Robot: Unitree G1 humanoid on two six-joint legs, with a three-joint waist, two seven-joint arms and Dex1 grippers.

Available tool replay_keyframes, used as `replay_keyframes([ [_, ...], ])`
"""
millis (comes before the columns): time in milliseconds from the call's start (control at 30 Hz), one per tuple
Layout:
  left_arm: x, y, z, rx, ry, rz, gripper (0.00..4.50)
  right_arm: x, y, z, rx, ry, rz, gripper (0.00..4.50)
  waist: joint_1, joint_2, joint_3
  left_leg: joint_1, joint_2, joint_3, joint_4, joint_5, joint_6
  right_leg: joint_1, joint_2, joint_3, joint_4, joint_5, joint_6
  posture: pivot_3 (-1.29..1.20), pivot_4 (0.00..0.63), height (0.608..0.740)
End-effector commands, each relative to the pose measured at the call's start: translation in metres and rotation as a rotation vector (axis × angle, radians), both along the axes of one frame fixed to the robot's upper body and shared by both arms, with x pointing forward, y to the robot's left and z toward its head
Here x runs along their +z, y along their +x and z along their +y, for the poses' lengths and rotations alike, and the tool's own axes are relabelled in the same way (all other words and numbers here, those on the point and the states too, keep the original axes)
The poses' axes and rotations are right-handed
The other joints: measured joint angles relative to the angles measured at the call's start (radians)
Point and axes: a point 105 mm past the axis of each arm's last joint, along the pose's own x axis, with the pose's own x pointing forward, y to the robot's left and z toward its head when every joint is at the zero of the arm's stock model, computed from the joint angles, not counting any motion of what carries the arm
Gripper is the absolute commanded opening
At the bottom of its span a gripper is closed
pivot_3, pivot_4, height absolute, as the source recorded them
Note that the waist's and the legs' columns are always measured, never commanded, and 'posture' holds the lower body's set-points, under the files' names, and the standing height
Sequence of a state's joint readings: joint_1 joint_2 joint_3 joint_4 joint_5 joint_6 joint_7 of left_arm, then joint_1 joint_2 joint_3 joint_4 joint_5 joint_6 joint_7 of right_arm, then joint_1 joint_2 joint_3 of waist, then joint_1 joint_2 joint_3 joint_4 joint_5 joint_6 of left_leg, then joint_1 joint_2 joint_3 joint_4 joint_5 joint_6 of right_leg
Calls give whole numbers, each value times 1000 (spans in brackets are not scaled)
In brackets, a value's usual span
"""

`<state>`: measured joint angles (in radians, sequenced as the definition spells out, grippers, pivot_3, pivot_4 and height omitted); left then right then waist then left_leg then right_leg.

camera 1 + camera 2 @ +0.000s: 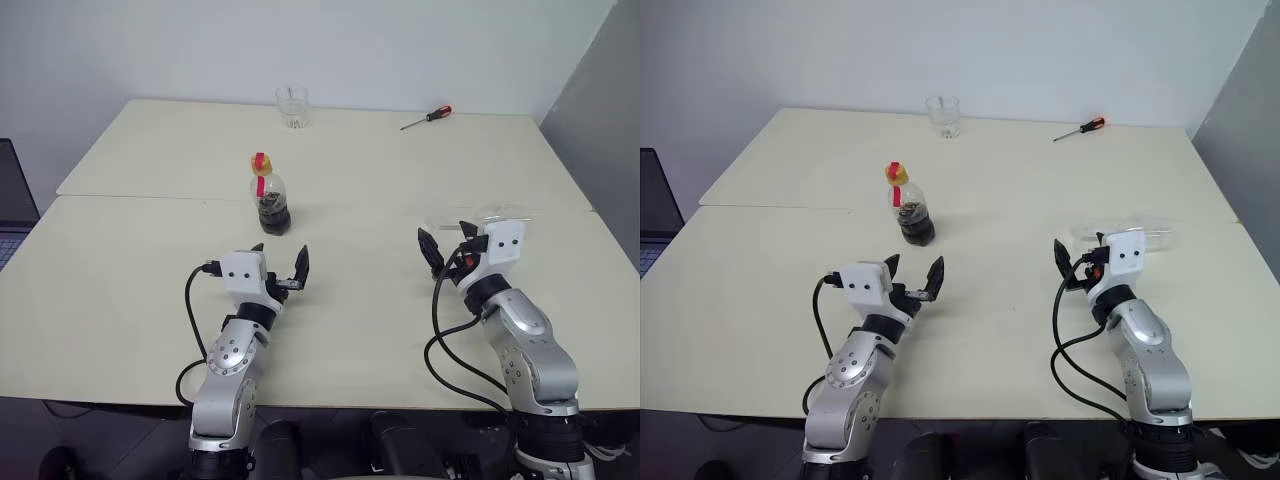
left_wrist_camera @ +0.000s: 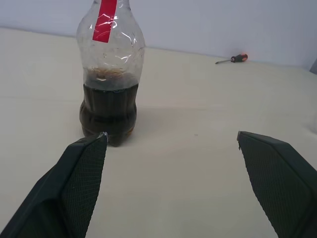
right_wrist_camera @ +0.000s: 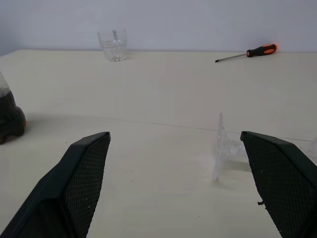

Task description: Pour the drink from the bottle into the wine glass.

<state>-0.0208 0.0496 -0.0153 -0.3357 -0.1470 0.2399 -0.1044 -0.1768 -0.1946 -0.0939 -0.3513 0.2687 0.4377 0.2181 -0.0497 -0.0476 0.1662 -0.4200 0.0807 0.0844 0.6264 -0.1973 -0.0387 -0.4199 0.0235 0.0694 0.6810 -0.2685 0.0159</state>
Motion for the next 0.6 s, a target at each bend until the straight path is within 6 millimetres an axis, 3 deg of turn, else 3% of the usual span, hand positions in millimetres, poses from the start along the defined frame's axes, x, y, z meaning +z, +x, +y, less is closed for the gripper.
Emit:
replay_keyframes([
  [33,18,-5,6,55,16,-85,4459,11,-2,5,30,11,-44,4500,0,0,0,0,0,0,0,0,0,0,0,0,0,0,0,0,150,740],
  [367,15,-3,10,67,-2,-70,4459,13,-8,27,169,18,-45,4500,0,0,0,0,0,0,0,0,0,0,0,0,0,0,0,0,150,740],
  [600,18,36,21,130,34,-57,4459,9,-22,66,480,-61,-4,4500,2,0,0,0,0,0,1,0,0,0,0,-2,0,0,0,0,150,740],
])
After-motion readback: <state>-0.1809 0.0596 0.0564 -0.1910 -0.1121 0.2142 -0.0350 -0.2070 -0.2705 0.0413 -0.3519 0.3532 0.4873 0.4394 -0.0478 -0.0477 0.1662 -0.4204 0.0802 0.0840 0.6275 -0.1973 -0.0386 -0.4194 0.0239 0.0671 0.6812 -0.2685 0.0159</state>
